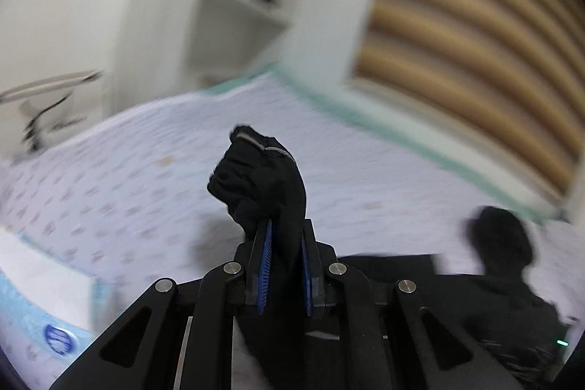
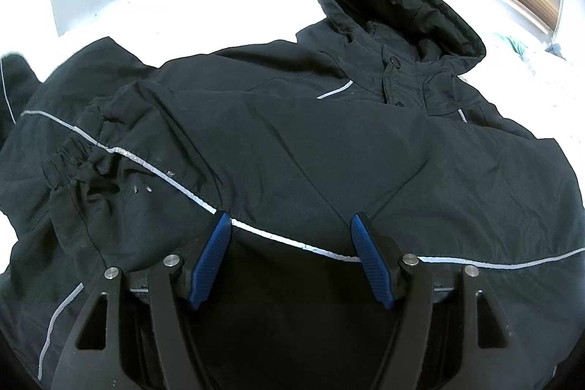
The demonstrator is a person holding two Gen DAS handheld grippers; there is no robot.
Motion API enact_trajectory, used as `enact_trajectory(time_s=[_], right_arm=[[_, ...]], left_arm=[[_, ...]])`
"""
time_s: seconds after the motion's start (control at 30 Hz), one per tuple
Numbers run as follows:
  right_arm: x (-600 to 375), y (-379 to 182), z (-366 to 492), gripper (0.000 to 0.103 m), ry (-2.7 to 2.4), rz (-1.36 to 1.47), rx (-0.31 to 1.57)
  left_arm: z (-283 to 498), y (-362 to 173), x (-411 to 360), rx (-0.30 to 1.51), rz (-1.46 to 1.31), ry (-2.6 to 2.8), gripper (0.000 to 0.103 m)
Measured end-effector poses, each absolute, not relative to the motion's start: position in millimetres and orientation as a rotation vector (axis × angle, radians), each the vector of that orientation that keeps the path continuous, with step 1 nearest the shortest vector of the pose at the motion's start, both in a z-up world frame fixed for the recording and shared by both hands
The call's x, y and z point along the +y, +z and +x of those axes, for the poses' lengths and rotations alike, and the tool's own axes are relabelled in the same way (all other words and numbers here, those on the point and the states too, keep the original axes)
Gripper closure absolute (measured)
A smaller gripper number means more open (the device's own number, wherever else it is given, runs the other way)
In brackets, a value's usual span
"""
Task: Fold large clothes
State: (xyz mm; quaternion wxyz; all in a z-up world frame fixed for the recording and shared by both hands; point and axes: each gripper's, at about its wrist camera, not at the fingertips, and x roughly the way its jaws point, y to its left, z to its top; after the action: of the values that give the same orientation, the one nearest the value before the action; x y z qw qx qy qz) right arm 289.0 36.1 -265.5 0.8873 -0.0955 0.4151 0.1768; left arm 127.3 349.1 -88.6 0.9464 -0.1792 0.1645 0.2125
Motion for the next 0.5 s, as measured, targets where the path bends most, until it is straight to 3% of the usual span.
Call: enact_trajectory(time_s=[0.13, 0.37, 0.43, 0.5], right_arm=[[31, -257, 278, 0.032, 0.345, -0.19, 0.836], [-3, -218, 246, 0.032, 0.395, -0.018, 0.814], [-10, -212, 242, 0.032, 0.398, -0.017, 0.813], [-15, -213, 238, 0.028, 0.399, -0.044, 0.813]], left_arm=[[138, -59, 278, 0.32, -0.322, 0.165, 0.1], [179, -61, 157, 0.448, -0.132, -0.09, 0.099], [181, -66, 162, 0.486, -0.198, -0.111, 0.095], [175, -70, 186, 0.515, -0.265, -0.038, 0.084]])
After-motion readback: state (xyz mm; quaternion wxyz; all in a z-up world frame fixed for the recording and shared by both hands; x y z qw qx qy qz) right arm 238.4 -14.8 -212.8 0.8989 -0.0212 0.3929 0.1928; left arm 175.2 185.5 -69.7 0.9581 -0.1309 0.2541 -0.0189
